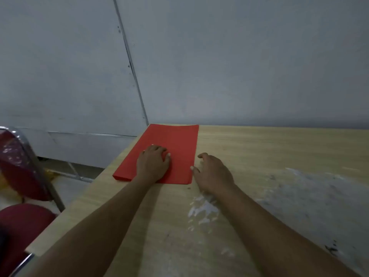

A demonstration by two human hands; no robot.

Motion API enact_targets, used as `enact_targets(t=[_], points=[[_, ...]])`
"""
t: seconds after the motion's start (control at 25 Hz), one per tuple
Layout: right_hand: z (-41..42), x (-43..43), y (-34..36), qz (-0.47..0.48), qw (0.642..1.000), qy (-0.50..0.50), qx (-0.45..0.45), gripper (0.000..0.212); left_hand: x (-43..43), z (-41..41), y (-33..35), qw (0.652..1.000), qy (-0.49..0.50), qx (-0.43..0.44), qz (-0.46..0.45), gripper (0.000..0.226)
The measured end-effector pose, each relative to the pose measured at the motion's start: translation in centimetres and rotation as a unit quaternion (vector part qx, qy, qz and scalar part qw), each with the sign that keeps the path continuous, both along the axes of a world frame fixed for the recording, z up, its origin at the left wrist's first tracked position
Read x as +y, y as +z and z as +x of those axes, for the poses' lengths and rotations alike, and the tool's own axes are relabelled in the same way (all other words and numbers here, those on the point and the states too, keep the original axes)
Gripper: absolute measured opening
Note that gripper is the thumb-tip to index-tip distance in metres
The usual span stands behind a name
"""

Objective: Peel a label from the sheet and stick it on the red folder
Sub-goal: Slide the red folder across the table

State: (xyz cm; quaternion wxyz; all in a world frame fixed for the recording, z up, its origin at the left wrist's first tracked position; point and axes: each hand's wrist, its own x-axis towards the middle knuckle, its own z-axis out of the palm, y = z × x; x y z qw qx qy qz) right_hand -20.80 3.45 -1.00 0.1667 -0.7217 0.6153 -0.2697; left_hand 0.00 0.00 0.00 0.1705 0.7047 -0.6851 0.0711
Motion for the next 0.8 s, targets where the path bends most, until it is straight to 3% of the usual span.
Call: enact_targets(t=[0.44,0.8], points=[[4.6,-1.2,-0.5,0.0,0.999,-0.02,0.044,0.07,-1.5,5.1,-0.1,0.996,0.086,-0.011,0.017,0.054],[4.5,-1.1,-1.1,-0.003,0.997,-0.012,0.071,0.062,-1.9,5.3,-0.5,0.996,0.08,-0.007,0.031,0.052]])
